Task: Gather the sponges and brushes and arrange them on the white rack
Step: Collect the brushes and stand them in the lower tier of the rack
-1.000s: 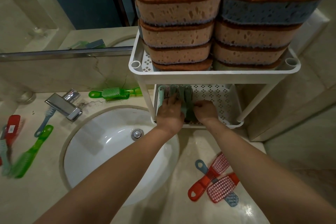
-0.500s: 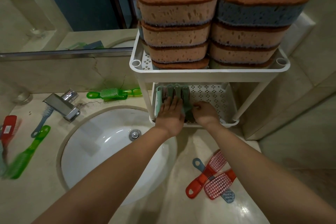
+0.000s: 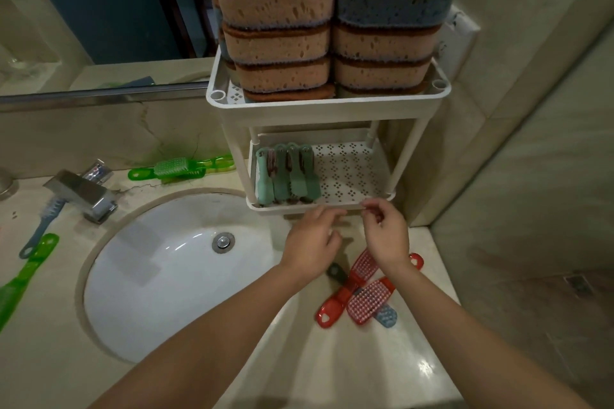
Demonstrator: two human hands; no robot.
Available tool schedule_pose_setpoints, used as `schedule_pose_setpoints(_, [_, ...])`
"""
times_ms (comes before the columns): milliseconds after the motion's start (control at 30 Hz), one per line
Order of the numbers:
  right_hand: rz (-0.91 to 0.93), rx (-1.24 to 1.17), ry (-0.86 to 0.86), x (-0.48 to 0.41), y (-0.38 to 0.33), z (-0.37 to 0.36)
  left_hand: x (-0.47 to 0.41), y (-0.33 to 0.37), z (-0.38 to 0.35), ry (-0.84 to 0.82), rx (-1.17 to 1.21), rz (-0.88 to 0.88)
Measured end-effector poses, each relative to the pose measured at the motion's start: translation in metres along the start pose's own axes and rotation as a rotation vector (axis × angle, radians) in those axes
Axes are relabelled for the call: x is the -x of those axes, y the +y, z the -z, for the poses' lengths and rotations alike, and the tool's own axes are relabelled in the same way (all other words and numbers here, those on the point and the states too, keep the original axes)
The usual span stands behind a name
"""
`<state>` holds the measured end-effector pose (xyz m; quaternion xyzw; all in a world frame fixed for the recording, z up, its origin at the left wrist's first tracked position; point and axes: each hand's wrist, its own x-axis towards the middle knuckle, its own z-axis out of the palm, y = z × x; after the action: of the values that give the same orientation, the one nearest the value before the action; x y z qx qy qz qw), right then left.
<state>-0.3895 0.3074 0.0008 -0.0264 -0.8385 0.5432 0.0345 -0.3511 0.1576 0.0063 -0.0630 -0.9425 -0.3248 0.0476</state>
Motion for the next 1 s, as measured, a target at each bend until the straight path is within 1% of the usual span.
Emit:
schedule_pose_setpoints(67, [-0.036, 0.030, -0.005, 0.013, 0.012, 0.007, 0.008, 0.004, -0.011, -0.086, 0.005, 0.049])
schedule_pose_setpoints(133, [-0.084, 0.082, -0.048, 0.026, 0.024, 0.016, 0.015, 0.008, -0.023, -0.173, 0.007, 0.118])
schedule_pose_setpoints(200, [-0.082, 0.206, -0.132, 0.037, 0.033, 0.027, 0.021, 0.010, -0.034, -0.248, -0.013, 0.173])
schedule_pose_setpoints(267, [-0.018, 0.387, -0.210, 0.046, 0.041, 0.038, 0.027, 0.010, -0.042, -0.310, -0.057, 0.201])
schedule_pose_setpoints(367, [0.069, 0.596, -0.342, 0.052, 0.047, 0.049, 0.031, 0.011, -0.050, -0.358, -0.144, 0.224])
schedule_pose_setpoints(500, [0.075, 0.727, -0.507, 0.055, 0.052, 0.052, 0.033, 0.015, -0.056, -0.398, -0.220, 0.251])
schedule_pose_setpoints(633, [0.127, 0.851, -0.659, 0.052, 0.052, 0.053, 0.032, 0.017, -0.061, -0.426, -0.270, 0.283])
schedule_pose_setpoints(767, [0.202, 0.946, -0.671, 0.051, 0.053, 0.054, 0.031, 0.019, -0.062, -0.430, -0.253, 0.308])
schedule_pose_setpoints(900, [0.184, 0.944, -0.673, 0.052, 0.056, 0.057, 0.033, 0.016, -0.061, -0.417, -0.171, 0.252])
schedule_pose_setpoints(1000, [0.201, 0.858, -0.611, 0.050, 0.053, 0.058, 0.033, 0.015, -0.056, -0.312, -0.054, 0.240])
